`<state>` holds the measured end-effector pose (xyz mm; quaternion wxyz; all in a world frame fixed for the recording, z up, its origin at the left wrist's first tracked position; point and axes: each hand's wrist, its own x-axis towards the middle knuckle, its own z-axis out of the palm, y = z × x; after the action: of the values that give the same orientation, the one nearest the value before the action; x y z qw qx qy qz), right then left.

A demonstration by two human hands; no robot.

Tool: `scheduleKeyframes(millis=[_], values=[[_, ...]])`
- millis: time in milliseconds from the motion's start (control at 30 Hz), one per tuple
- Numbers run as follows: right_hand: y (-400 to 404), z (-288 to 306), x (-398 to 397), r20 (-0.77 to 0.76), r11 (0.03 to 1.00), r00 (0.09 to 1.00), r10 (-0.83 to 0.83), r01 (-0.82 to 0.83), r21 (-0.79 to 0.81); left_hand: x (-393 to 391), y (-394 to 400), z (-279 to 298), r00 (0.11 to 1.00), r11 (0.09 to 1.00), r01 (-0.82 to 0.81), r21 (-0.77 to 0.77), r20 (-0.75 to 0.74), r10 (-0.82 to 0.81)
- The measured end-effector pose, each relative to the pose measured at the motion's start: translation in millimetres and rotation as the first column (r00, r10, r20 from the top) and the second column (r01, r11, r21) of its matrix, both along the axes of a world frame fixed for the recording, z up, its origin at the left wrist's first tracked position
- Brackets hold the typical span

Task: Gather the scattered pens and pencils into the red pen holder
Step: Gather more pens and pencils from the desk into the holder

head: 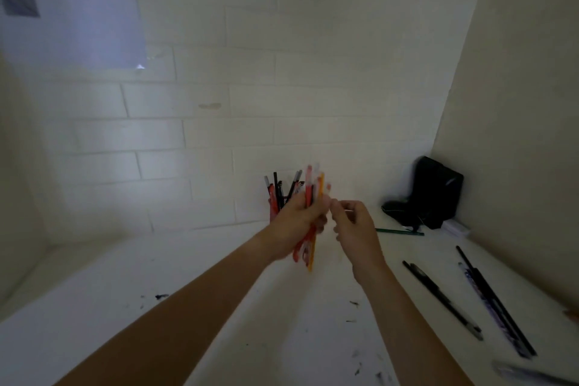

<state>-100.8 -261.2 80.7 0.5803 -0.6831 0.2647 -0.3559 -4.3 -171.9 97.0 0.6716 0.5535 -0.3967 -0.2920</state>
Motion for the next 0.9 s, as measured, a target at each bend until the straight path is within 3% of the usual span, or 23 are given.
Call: scheduleKeyframes(millis=[67,167,367,467,600,733,833,900], values=[[6,2,12,-0.066,0.996,0.995,0.069,-0.073,-0.059,15,-6,14,0.989,0.986,-0.147,-0.077,-0.009,0.147],[14,-1,30,-0.119,0.954,0.988,0.094,-0.123,-0.272,34,-16,28,0.959,0.94,-0.283,-0.188,-0.051,0.279],[15,0,64,-0.078,0.88,0.996,-0.046,0.004,-0.475,62,-26,29,0.941,0.895,-0.313,-0.318,0.025,0.338],[15,-3,82,-0.05,0.852,0.993,-0.109,0.068,-0.519,74,-32,23,0.914,0.875,-0.351,-0.332,0.083,0.398],[17,-15,89,-0.124,0.794,0.965,-0.23,0.112,-0.598,89,-39,0,0.871,0.876,-0.383,-0.294,0.202,0.449],[16,-29,89,-0.211,0.781,0.94,-0.268,0.084,-0.619,88,-39,-10,0.745,0.833,-0.492,-0.255,0.371,0.554],[14,-35,88,-0.245,0.804,0.939,-0.241,0.052,-0.592,90,-39,-22,0.504,0.764,-0.591,-0.26,0.621,0.601],[14,-37,88,-0.261,0.822,0.94,-0.219,0.034,-0.568,93,-39,-30,0.404,0.723,-0.653,-0.228,0.702,0.587]])
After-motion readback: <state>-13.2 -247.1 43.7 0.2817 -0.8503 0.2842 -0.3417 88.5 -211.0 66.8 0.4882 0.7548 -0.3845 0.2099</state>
